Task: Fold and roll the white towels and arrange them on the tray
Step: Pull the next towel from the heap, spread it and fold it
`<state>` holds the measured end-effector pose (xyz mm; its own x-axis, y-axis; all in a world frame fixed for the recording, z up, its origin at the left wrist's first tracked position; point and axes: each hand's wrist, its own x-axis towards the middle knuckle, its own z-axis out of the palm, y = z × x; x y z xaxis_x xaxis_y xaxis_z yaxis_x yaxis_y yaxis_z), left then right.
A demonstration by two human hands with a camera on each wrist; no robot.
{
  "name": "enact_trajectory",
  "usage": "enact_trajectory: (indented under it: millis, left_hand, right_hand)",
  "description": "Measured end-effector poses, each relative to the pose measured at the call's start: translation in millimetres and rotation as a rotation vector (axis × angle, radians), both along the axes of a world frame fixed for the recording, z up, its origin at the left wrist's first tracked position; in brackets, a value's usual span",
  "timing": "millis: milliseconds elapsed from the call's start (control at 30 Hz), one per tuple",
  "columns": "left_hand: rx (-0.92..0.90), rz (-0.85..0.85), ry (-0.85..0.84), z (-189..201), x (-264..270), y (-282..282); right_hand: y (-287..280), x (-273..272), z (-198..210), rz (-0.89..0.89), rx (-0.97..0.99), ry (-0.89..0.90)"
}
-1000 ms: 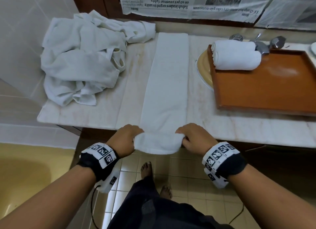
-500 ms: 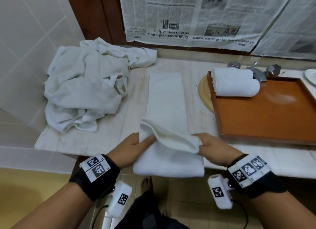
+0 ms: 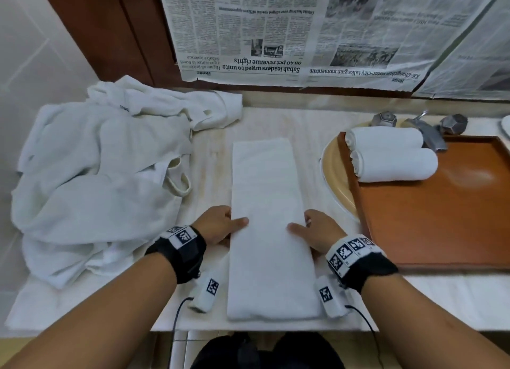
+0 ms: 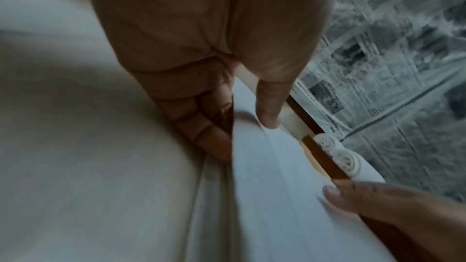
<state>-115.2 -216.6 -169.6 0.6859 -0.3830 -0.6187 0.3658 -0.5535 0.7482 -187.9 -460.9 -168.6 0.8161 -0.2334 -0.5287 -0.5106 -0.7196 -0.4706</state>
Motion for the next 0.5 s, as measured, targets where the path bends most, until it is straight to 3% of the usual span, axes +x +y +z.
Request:
enact_trajectory:
  millis: [133,200,333,400,500]
  left_hand:
    - [0.0,-0.044,-0.137,1,12,-3]
    - [-0.166,0.066,-0.174,16,18,-8]
    - [-0.434,0.318,-0.246,47,50,-19]
    - [-0.377,0.336,-0.229,47,71,-25]
    - [-0.066,0.099,-0.154,25,83,-30]
  right_hand:
    - [-5,19,13,0.103,0.018,0.027]
    - [-8,29,33,0.082,0.108,-0.093]
    - [-13,59,65,-0.132,0.301,-0.458]
    - [-18,76,55,-0.158,0.284,-0.421]
    - [-21,85,21,-0.054,0.075,-0.111]
